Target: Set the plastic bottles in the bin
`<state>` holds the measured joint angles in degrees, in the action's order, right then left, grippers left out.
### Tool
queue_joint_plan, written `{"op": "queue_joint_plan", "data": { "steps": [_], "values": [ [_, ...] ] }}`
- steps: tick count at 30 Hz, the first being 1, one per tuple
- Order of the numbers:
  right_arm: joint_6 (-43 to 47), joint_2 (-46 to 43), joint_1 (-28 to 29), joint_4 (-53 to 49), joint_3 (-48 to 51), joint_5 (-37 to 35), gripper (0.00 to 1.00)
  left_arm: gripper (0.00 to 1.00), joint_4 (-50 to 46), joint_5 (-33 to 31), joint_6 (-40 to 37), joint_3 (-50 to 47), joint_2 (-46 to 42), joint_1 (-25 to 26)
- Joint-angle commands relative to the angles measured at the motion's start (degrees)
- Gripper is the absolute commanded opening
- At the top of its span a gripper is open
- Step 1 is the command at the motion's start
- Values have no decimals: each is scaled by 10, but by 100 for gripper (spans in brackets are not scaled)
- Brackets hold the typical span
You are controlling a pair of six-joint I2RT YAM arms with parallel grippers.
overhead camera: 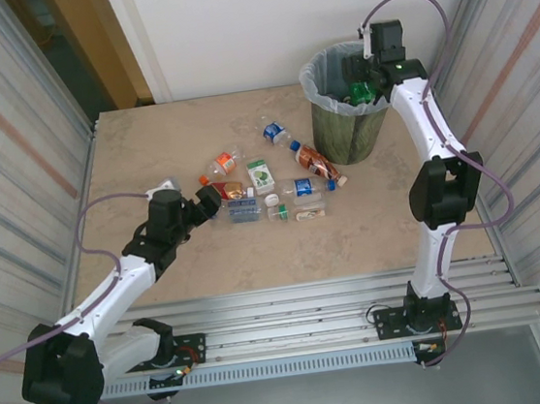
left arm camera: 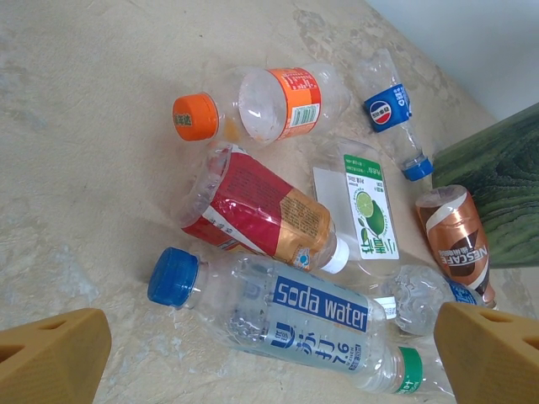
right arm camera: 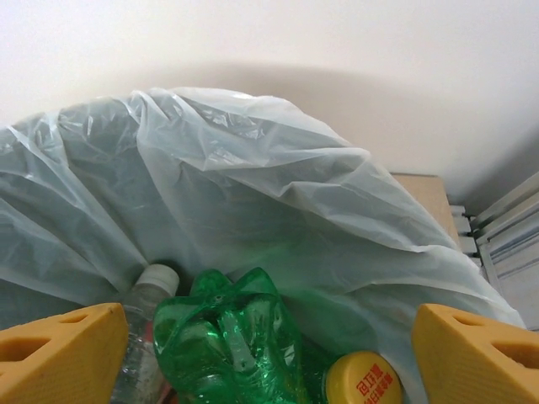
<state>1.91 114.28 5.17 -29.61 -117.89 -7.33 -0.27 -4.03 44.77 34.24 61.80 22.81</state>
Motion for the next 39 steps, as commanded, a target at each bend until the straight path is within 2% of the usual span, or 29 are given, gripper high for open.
{"op": "queue_joint_plan", "data": {
  "steps": [1, 2, 4, 5, 14, 23, 31, 39],
  "values": [
    [-19, -48, 2, 9, 3, 16, 85, 99, -17, 1, -11, 23, 8, -4],
    [-21, -52, 1, 9, 2, 19, 82, 99, -18, 2, -11, 24, 11, -4],
    [-25, -55, 1, 9, 2, 23, 63, 99, -16, 7, -11, 25, 13, -4],
    [-26, -55, 2, 10, 1, 25, 57, 99, -14, 9, -10, 24, 14, -4],
    [-26, -1, 1, -4, -27, 29, 39, 99, -6, 20, -8, 28, 27, -4],
    [-27, 71, 1, -39, -72, 23, 34, 99, -16, 27, -2, 43, 54, -4],
    [-44, 95, -8, -64, -72, 28, 32, 99, -32, 23, 14, 50, 68, -4],
    [-52, 86, -8, -76, -105, 60, 45, 99, -42, 14, -12, 69, 90, -4]
  ]
}}
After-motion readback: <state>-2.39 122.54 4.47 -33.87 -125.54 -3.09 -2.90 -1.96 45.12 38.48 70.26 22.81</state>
